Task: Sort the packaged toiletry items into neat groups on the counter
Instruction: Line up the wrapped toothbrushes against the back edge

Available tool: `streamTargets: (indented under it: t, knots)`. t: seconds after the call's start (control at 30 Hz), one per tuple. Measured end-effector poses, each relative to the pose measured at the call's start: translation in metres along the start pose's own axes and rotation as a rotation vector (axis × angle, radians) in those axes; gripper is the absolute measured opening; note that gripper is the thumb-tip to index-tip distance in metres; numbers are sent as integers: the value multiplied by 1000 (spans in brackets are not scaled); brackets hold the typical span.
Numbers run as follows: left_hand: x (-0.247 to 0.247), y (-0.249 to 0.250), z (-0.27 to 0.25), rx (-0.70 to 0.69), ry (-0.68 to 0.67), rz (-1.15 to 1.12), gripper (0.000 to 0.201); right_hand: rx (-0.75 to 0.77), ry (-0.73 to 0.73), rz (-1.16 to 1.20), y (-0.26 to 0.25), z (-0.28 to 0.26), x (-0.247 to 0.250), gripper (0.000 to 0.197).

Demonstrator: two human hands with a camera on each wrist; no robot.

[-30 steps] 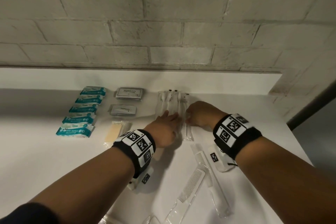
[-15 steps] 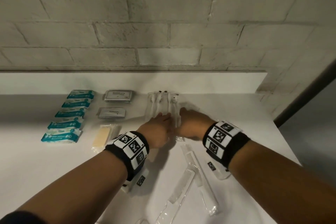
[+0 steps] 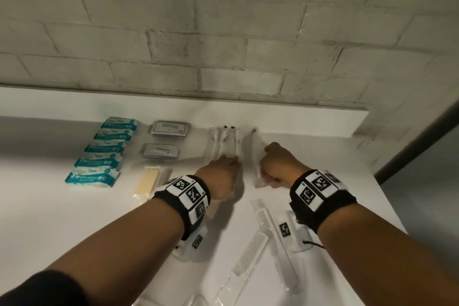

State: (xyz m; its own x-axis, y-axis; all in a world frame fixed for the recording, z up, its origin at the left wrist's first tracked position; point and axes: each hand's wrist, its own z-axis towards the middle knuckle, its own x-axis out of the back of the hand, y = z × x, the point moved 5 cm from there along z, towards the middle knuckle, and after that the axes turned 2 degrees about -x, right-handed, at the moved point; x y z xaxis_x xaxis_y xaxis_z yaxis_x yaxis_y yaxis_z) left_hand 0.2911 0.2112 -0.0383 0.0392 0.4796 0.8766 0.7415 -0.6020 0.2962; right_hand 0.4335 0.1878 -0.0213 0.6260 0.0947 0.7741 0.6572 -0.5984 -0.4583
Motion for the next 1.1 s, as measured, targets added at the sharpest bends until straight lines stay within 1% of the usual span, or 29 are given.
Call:
streamTargets:
  t: [0.07, 0.1, 0.13, 0.17, 0.23, 0.3, 0.33, 0.37, 0.4, 0.43, 0.5, 0.53, 0.57, 0.63, 0.67, 0.73, 0.8, 0.83, 0.9, 1.0, 1.03, 1.07, 1.1]
  knots:
    - [1, 2, 1, -33, 5, 36, 59, -35, -1, 65, 7, -1, 4, 37]
    - [0, 1, 3, -47, 3, 74, 64, -20, -8, 20, 8, -1, 5, 38]
    - [0, -1, 4, -47, -4, 107, 67, 10, 3, -61, 7, -3, 5, 40]
    - [-1, -3, 6, -42, -3, 124, 65, 82, 34, -179, 6, -2, 3, 41]
    - [-2, -1, 7, -74, 14, 167, 61, 191, 70, -294, 3, -5, -5, 48]
    - [-5, 2, 8, -118, 32, 175, 78, 253, 92, -383, -1, -5, -14, 56]
    - [-5, 3, 6, -133, 41, 175, 83, 279, 97, -447, -4, -5, -19, 54]
    - [-2, 5, 1, -114, 56, 162, 78, 300, 95, -495, -6, -5, -23, 48]
    - [2, 7, -3, -87, 59, 135, 69, 320, 93, -512, -9, -6, -25, 41]
    - [6, 10, -6, -91, 58, 122, 63, 340, 84, -512, -11, -3, -27, 35]
    - [6, 13, -4, -120, 73, 109, 65, 367, 53, -506, -13, -1, -26, 31]
    - [5, 12, -3, -133, 72, 120, 67, 353, 76, -486, -11, 0, -20, 33]
    - [4, 10, -2, -136, 66, 130, 66, 313, 135, -437, -8, 4, -11, 35]
    - [3, 9, -1, -130, 74, 155, 63, 174, 270, -398, 6, 10, 13, 36]
    - [2, 9, 0, -123, 71, 164, 63, 103, 299, -430, 13, 11, 22, 36]
    - [4, 11, -1, -126, 66, 163, 61, 0, 263, -505, 27, 16, 30, 35]
    - [4, 11, 1, -124, 59, 157, 61, -8, 199, -522, 34, 17, 31, 33]
    - [4, 11, 2, -121, 51, 154, 61, 19, 178, -538, 35, 17, 32, 32]
    - [3, 11, 2, -115, 43, 148, 61, 105, 183, -577, 31, 15, 36, 31]
    - [2, 9, 2, -118, 54, 139, 60, 329, 268, -534, 20, 9, 43, 34]
    - [2, 8, 3, -119, 57, 134, 61, 392, 255, -502, 19, 7, 41, 39]
    - [1, 7, 3, -122, 63, 128, 61, 436, 211, -470, 19, 6, 37, 45]
    - [0, 7, 4, -126, 73, 120, 61, 455, 163, -433, 22, 5, 33, 49]
